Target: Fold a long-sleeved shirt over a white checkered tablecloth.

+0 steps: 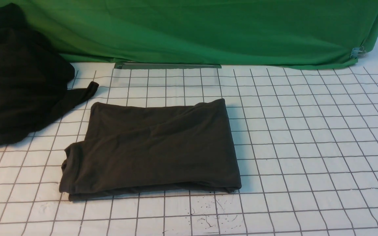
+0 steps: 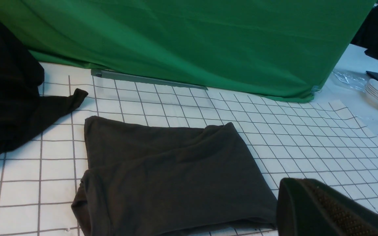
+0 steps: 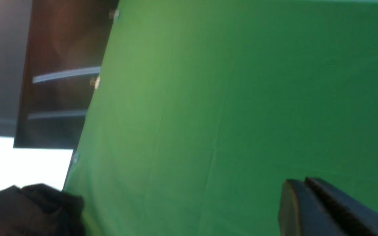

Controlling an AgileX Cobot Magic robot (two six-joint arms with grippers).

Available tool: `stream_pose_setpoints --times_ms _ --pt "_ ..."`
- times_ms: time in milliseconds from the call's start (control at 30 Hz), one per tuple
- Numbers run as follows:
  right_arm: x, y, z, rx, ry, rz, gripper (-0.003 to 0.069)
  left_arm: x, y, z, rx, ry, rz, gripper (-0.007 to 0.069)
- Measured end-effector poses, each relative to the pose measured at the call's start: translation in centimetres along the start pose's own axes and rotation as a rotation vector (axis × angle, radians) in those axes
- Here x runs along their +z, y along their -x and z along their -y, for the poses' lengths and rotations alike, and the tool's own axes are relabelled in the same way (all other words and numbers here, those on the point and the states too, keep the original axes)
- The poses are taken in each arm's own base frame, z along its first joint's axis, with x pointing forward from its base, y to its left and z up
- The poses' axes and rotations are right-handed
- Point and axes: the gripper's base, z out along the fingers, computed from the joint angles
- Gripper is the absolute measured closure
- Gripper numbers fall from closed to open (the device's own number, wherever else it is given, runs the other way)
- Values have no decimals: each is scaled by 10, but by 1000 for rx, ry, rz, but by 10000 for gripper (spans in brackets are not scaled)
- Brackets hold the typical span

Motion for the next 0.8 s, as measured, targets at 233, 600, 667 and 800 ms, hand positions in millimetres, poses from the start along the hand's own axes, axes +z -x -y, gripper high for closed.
stream_pose_setpoints --times_ms 233,600,667,800 --pt "-25 -25 -4 -15 -20 86 641 14 -13 -7 -19 7 12 627" --pt "-25 -27 -5 -16 -16 69 563 14 -12 -7 22 10 27 626" --pt "-25 -27 -5 -17 -16 67 556 14 -12 -7 24 10 27 626" --pt "-25 -27 -5 -17 -16 67 545 14 -12 -7 27 10 27 626"
